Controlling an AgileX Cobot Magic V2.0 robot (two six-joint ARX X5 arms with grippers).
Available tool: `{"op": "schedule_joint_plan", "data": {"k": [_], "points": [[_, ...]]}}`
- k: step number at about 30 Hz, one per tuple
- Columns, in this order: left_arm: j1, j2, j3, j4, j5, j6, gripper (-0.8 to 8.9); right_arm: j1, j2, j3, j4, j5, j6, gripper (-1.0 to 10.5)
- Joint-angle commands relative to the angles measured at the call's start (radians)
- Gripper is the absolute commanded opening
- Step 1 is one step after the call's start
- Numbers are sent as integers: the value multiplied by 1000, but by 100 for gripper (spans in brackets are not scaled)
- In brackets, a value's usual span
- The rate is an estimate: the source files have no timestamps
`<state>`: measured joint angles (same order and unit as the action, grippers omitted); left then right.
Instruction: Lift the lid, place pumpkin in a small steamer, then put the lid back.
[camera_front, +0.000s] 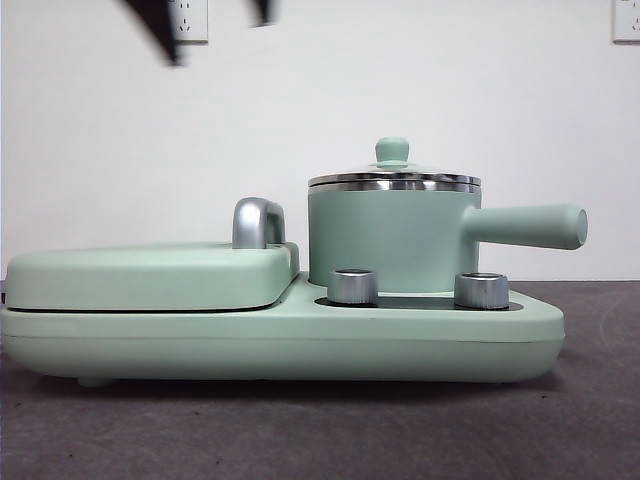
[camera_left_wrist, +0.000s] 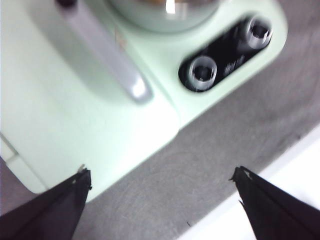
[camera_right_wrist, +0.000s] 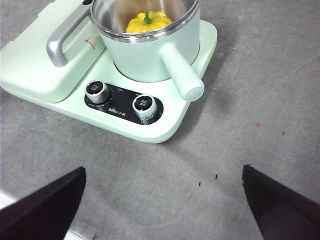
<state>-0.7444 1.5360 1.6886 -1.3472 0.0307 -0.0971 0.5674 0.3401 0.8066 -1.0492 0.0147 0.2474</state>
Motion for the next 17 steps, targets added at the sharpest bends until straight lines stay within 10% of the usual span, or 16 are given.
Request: {"op": "schedule_joint_plan", "data": {"k": [1, 10, 17], "points": [[3, -167, -279, 184, -2, -24, 465, 6, 4, 9, 23, -26, -41, 496], [5, -755, -914, 548, -2, -185, 465, 6, 5, 8, 106, -147, -53, 495], [6, -1057, -1048, 578, -10, -291, 465, 6, 5, 7, 119, -203, -82, 495]]}}
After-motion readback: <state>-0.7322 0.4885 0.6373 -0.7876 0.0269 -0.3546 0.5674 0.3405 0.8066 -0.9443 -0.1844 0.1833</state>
